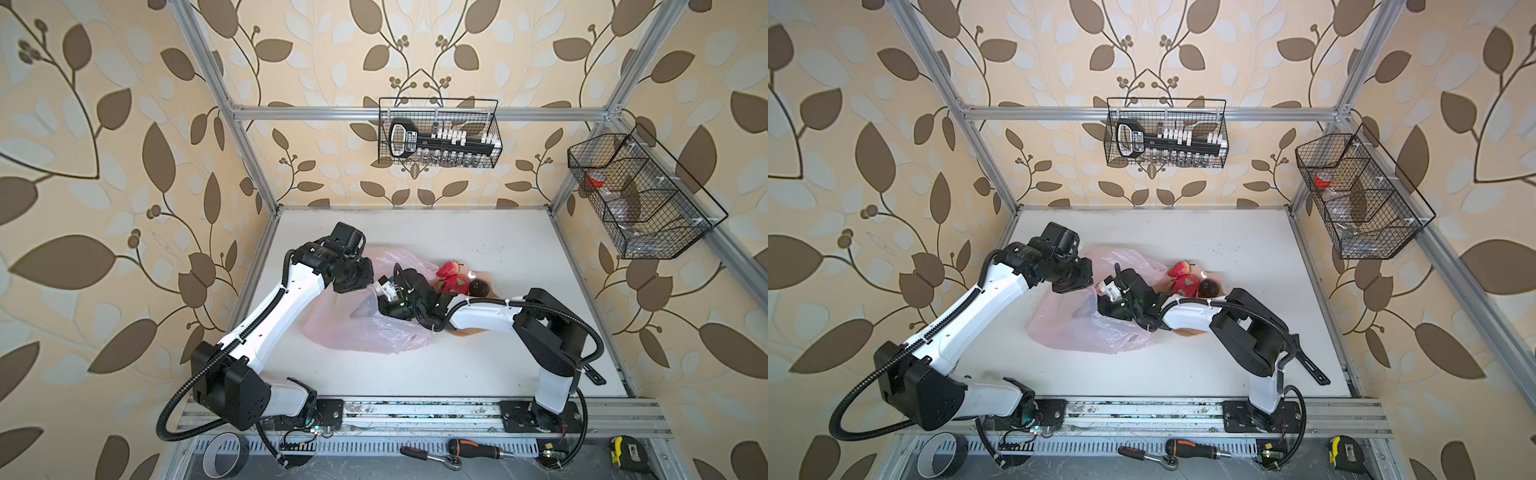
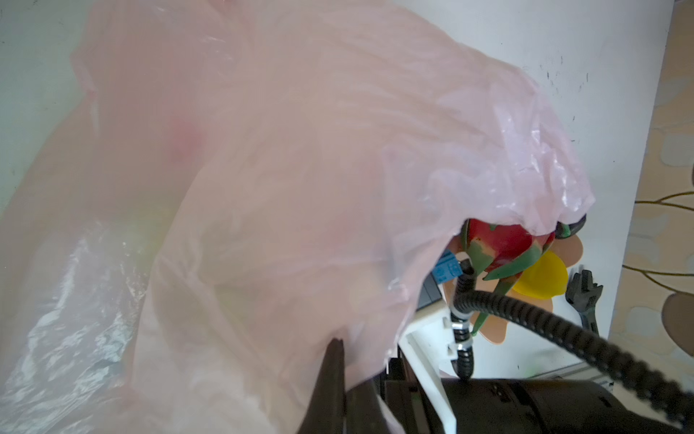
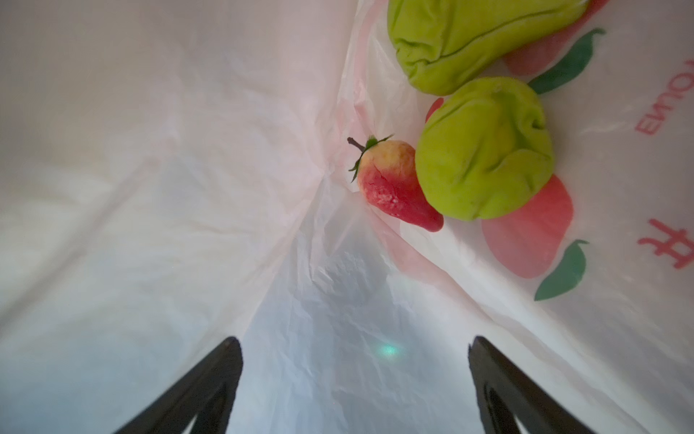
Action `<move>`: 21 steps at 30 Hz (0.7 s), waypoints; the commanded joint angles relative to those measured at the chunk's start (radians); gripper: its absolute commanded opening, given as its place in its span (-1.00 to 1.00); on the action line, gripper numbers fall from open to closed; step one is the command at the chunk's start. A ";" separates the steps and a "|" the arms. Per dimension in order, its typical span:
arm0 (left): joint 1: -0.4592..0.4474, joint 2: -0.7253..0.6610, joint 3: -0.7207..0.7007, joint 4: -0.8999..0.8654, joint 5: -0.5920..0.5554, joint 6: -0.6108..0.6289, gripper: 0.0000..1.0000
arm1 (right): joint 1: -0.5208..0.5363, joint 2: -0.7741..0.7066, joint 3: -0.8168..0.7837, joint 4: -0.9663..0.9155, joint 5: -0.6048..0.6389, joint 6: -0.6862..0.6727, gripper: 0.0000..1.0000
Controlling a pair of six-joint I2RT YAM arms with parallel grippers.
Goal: Place the fruits into the plastic bag
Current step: Place the fruit in the plastic bag.
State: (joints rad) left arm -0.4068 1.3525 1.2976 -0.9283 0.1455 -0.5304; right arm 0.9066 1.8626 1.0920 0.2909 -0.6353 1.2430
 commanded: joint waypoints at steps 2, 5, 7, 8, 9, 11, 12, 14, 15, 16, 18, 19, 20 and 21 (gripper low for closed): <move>-0.004 -0.035 -0.006 -0.030 -0.022 -0.008 -1.00 | -0.009 -0.041 -0.011 -0.091 0.008 -0.065 0.90; -0.006 -0.036 -0.012 -0.020 -0.007 -0.005 -1.00 | -0.012 -0.040 -0.010 -0.098 0.002 -0.074 0.90; -0.005 -0.036 -0.012 -0.020 -0.003 -0.005 -1.00 | -0.015 -0.042 -0.010 -0.102 -0.003 -0.078 0.91; -0.005 -0.038 -0.013 -0.020 -0.003 -0.005 -1.00 | -0.016 -0.046 -0.009 -0.105 -0.005 -0.084 0.91; -0.005 -0.039 -0.013 -0.020 0.000 -0.003 -1.00 | -0.017 -0.048 -0.005 -0.115 -0.011 -0.095 0.91; -0.005 -0.044 -0.014 -0.017 0.002 0.000 -1.00 | -0.018 -0.055 0.010 -0.159 -0.024 -0.135 0.93; -0.005 -0.047 -0.016 -0.015 0.006 0.002 -1.00 | -0.017 -0.058 0.023 -0.187 -0.028 -0.164 0.96; -0.005 -0.050 -0.019 -0.011 0.012 0.005 -1.00 | -0.015 -0.064 0.044 -0.243 -0.043 -0.213 0.97; -0.005 -0.052 -0.021 -0.009 0.014 0.006 -1.00 | -0.015 -0.067 0.051 -0.261 -0.052 -0.235 0.98; -0.005 -0.052 -0.023 -0.008 0.016 0.008 -1.00 | -0.014 -0.068 0.055 -0.276 -0.061 -0.251 0.98; -0.004 -0.054 -0.026 -0.010 0.017 0.009 -1.00 | -0.015 -0.071 0.051 -0.305 -0.068 -0.275 0.98; -0.005 -0.055 -0.026 -0.009 0.016 0.011 -1.00 | -0.018 -0.075 0.045 -0.309 -0.066 -0.278 0.99; -0.006 -0.056 -0.028 -0.010 0.014 0.012 -1.00 | -0.024 -0.079 0.038 -0.310 -0.062 -0.281 0.99; -0.006 -0.057 -0.030 -0.010 0.014 0.014 -1.00 | -0.029 -0.086 0.033 -0.313 -0.054 -0.281 0.99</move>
State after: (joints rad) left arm -0.4068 1.3300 1.2816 -0.9314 0.1528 -0.5304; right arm 0.8879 1.8080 1.1130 0.0319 -0.6769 1.0107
